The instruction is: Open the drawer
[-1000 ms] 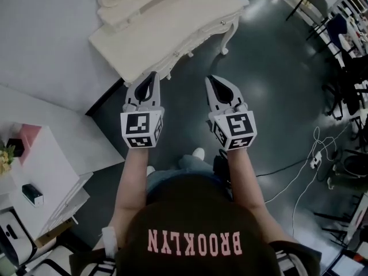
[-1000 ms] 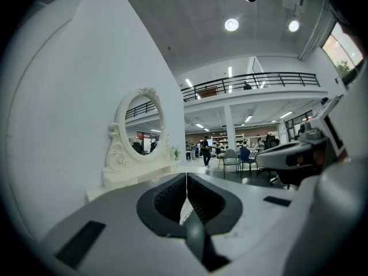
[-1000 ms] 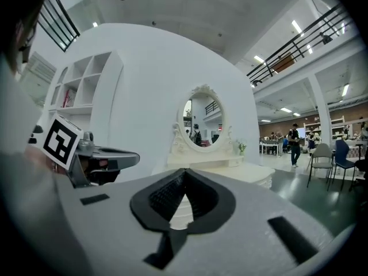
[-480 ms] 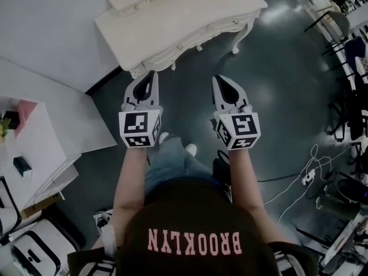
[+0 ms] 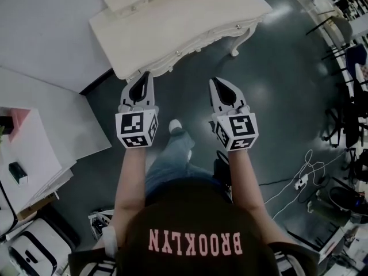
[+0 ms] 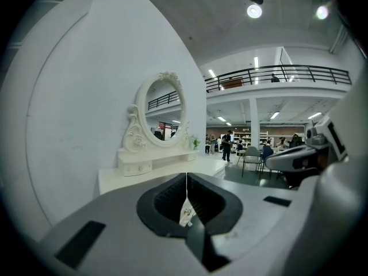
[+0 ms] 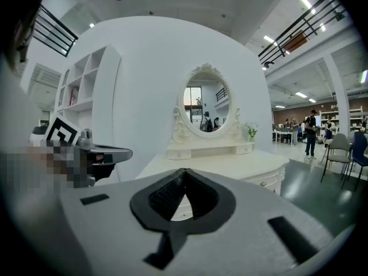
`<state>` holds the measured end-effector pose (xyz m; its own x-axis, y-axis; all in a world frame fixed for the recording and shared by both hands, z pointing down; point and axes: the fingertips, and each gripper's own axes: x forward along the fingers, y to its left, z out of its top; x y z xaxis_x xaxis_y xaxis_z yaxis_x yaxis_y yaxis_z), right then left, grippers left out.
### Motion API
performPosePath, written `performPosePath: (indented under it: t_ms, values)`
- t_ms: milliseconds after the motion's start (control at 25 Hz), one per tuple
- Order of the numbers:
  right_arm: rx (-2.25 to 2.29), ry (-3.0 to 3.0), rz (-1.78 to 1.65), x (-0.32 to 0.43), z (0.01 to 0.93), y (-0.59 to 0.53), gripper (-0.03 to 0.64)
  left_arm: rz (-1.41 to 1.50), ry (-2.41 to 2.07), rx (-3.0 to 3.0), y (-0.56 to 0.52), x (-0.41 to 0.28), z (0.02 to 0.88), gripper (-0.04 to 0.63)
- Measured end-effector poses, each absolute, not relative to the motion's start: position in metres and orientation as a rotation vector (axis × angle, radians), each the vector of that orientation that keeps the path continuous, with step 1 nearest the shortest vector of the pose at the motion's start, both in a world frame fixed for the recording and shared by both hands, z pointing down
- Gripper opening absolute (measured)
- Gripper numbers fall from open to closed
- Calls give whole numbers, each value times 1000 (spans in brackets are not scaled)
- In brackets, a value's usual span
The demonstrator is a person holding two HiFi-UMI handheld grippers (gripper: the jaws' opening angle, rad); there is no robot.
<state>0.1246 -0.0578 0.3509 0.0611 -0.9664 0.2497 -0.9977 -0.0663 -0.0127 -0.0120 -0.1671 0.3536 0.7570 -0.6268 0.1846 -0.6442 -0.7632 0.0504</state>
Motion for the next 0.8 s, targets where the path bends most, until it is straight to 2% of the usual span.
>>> performPosePath:
  t_ms: [440, 800]
  values:
    - [1935, -2079, 353, 147, 390, -177, -5, 273, -1178, 2668, -257, -7, 394, 6]
    - [1807, -2051, 461, 146, 437, -222, -5, 331, -1224, 2597, -283, -12, 422, 6]
